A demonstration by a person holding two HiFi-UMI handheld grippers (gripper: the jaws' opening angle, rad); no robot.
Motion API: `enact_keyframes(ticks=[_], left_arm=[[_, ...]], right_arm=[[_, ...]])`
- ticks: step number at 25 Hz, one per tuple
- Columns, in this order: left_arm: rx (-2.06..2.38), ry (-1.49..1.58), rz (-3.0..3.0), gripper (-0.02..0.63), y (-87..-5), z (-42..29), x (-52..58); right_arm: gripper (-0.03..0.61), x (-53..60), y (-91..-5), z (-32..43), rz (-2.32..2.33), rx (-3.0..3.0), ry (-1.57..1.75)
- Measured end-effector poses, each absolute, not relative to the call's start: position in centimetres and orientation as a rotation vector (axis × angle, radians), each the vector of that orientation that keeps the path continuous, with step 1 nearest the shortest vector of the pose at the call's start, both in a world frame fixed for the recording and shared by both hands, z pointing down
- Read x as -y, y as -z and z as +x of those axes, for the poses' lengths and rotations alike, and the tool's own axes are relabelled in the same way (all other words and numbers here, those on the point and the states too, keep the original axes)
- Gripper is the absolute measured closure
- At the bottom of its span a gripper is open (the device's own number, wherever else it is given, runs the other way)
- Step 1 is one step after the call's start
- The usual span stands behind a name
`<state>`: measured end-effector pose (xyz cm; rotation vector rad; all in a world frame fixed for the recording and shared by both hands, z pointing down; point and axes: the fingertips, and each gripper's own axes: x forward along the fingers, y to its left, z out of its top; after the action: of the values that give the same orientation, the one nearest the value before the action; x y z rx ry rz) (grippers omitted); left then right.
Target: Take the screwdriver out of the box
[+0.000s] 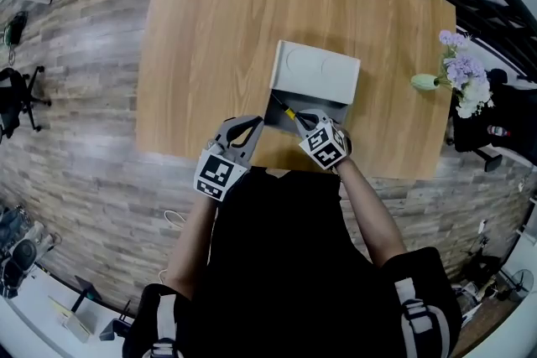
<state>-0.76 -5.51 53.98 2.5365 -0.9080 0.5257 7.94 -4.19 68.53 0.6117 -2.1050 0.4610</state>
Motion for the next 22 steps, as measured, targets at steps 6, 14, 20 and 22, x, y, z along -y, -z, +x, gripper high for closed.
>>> enact_keyframes(ticks=[6, 14, 20, 22], left_arm=[[0.911, -0.532, 2.539, 0.592, -53.8, -1.1, 5.1], [0.912, -0.542, 2.552, 0.592, -53.7, -1.6, 4.6], [0.901, -0.565, 2.564, 0.592, -53.6, -2.2, 4.2], [0.899, -0.567, 2.567, 0.592, -53.4, -2.6, 4.1]], right_arm=[[0.551, 4.3, -69.5, 7.5, 0.605, 2.084, -0.497], [0.528, 4.0, -70.9, 6.3, 0.57, 2.07, -0.504], [0.442, 4.0, -72.2, 6.3, 0.555, 2.024, -0.512], [0.443, 3.9, -72.5, 6.3, 0.552, 2.008, -0.519]])
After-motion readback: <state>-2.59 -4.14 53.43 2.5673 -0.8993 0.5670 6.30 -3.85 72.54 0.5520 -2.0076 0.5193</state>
